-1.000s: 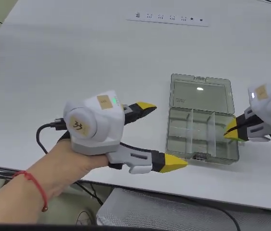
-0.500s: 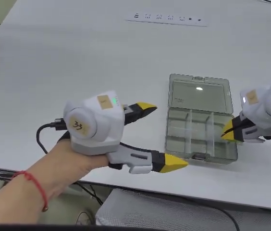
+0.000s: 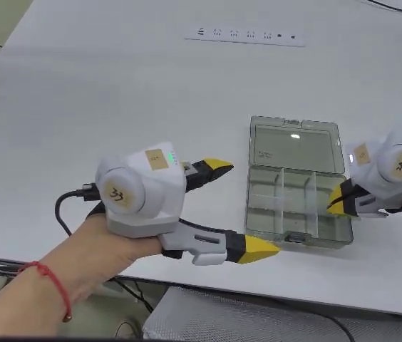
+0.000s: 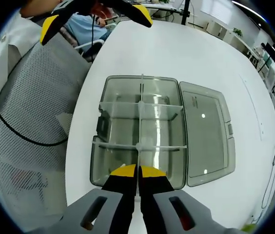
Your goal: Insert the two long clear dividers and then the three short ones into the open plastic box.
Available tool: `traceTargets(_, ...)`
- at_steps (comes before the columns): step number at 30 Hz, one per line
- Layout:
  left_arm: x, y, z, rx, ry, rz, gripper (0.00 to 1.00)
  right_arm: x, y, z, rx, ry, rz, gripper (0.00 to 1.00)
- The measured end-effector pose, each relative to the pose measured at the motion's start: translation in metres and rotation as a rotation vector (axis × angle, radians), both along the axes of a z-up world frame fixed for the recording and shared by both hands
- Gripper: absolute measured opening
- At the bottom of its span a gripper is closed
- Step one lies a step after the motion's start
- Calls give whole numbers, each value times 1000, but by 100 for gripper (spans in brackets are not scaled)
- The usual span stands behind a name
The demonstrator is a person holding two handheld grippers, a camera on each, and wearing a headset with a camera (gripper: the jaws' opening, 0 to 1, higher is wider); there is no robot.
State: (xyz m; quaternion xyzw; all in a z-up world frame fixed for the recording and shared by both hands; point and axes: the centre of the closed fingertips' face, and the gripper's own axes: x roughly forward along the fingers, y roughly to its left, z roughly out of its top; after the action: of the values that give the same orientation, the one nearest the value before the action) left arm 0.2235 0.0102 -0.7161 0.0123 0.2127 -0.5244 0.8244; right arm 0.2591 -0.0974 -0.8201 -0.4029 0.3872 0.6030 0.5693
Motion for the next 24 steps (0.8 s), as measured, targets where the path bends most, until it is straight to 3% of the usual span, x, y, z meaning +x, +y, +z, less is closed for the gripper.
traceTargets(10,-3,3,-2,20,-4,-8,86,4,-5,0,38,-12,-46,9)
traceTargets(15,-5,6,-3,30,-4,-7,88,8,-2,20,117,-33,-117,14)
traceTargets(17,-5,9,-4,31,-4,-4,89,11,-4,20,166,-22,-175,18)
traceTargets(19,-5,11,-4,34,-3,-3,89,11,-5,31,207,-22,-218,19)
traceTargets(24,-6,15,-4,44,-6,-4,92,8,-15,51,257,-45,-277,25)
